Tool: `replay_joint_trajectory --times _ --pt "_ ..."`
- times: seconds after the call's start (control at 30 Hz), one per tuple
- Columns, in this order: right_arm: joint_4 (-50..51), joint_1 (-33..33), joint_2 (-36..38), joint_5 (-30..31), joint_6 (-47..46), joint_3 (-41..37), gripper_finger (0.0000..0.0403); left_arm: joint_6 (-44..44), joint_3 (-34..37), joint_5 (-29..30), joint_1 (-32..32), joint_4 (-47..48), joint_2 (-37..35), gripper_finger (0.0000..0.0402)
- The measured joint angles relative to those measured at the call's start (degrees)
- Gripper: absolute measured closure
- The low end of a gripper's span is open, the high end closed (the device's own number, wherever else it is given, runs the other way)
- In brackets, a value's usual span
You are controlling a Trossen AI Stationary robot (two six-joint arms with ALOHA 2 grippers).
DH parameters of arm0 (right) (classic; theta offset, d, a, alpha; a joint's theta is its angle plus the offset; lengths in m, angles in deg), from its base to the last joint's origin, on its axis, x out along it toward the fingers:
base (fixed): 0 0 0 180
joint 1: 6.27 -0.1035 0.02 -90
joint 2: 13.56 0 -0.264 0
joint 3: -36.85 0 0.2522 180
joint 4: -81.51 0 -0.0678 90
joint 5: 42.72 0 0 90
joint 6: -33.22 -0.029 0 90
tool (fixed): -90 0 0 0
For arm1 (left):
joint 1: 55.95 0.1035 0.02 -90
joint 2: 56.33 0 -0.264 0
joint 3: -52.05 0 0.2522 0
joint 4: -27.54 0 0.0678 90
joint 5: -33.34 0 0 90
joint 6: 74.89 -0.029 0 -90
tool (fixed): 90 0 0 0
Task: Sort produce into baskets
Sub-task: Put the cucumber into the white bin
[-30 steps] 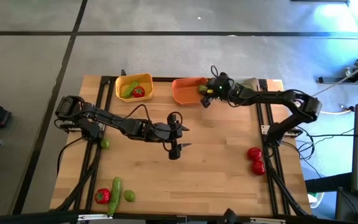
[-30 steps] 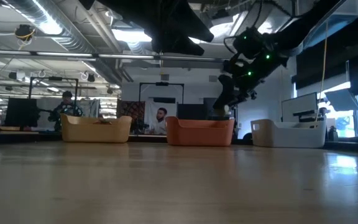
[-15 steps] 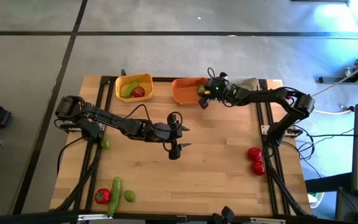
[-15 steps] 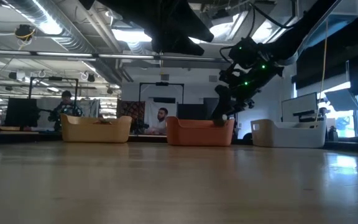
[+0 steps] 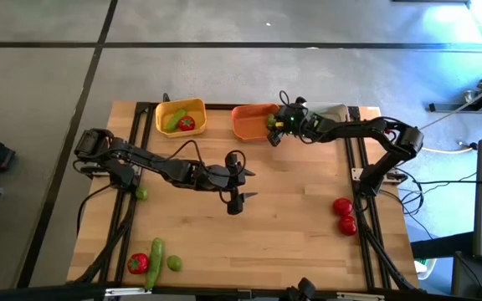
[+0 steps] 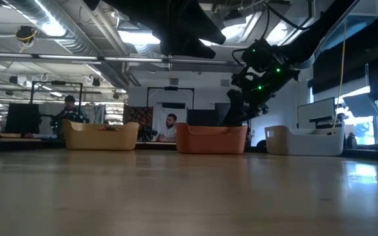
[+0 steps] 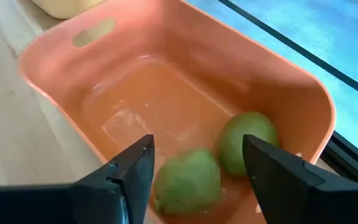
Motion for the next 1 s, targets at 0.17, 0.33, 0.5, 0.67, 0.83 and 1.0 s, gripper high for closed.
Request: replay_joint_trajectory --times 0.17,0.33,0.5,0.67,0.83,1.0 --pt "2.8 -0.7 6.0 -3.1 0.2 0.0 0.0171 0.2 0.0 0.0 0.0 0.0 0.0 0.0103" --pt "12.1 -3.2 15.9 -3.2 1.7 0.0 0.0171 0.2 0.0 0.0 0.0 0.0 0.0 0.0103" --pt "24.1 -7.1 25.5 -3.2 1.7 0.0 0.0171 0.2 0.0 0.0 0.0 0.0 0.0 0.0103" --pt "36.0 -12.2 33.1 -3.2 0.1 0.0 0.0171 0.2 0.0 0.0 0.0 0.0 0.0 0.0103" --pt "46.3 -18.2 37.7 -3.2 -1.4 0.0 0.0171 0.2 0.0 0.0 0.0 0.0 0.0 0.0103" --pt "53.3 -23.7 38.4 -3.2 -7.1 0.0 0.0171 0.2 0.0 0.0 0.0 0.0 0.0 0.0103"
